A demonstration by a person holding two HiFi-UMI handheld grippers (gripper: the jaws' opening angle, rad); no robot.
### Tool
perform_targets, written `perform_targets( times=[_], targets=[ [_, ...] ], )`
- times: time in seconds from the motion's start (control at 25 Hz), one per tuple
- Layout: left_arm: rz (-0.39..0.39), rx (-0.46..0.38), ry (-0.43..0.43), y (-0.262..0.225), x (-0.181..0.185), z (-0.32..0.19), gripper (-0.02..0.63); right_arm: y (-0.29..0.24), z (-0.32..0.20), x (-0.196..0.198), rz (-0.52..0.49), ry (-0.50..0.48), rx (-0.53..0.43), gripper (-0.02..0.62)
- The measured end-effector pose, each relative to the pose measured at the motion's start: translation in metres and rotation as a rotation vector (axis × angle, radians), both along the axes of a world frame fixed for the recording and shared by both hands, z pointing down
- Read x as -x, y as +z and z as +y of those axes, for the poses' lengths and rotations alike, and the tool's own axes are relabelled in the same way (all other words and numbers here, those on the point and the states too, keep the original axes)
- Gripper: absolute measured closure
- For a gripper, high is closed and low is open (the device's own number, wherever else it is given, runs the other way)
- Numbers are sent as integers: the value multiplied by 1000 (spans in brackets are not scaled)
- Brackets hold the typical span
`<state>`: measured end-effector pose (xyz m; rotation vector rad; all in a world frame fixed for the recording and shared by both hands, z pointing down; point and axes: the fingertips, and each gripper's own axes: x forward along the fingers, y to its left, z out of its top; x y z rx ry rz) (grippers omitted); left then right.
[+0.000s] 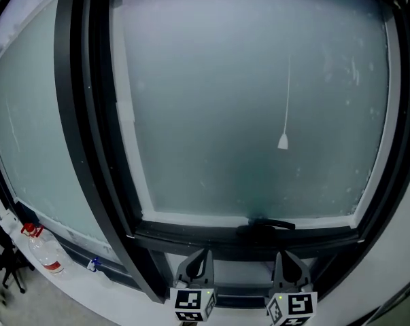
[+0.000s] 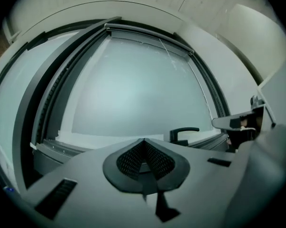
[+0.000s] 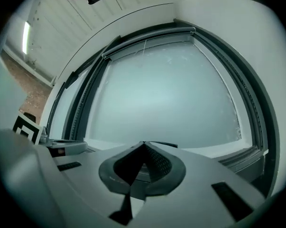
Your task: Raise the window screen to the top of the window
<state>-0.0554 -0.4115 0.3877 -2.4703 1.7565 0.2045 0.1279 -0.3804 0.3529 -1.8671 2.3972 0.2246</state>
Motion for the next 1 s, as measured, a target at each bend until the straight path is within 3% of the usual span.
perform_targets(
  times=[0.12, 0.24, 0.72, 0.92, 1.0],
  targets=[
    [-106, -18, 116, 7, -37, -1, 603, 9, -3, 1, 21, -57, 28, 591],
    [-184, -54, 104, 2, -58, 1, 603, 22, 3, 5, 80, -108, 57, 591],
    [-189, -52, 81, 11, -53, 58, 603, 40, 83, -1, 53, -83, 89, 589],
    [-94, -8, 89, 16, -20, 116, 603, 44, 118, 4, 36, -82, 98, 589],
    [-107, -1, 90, 18, -3, 140, 603, 41, 138, 16, 24, -89, 94, 589]
  ],
)
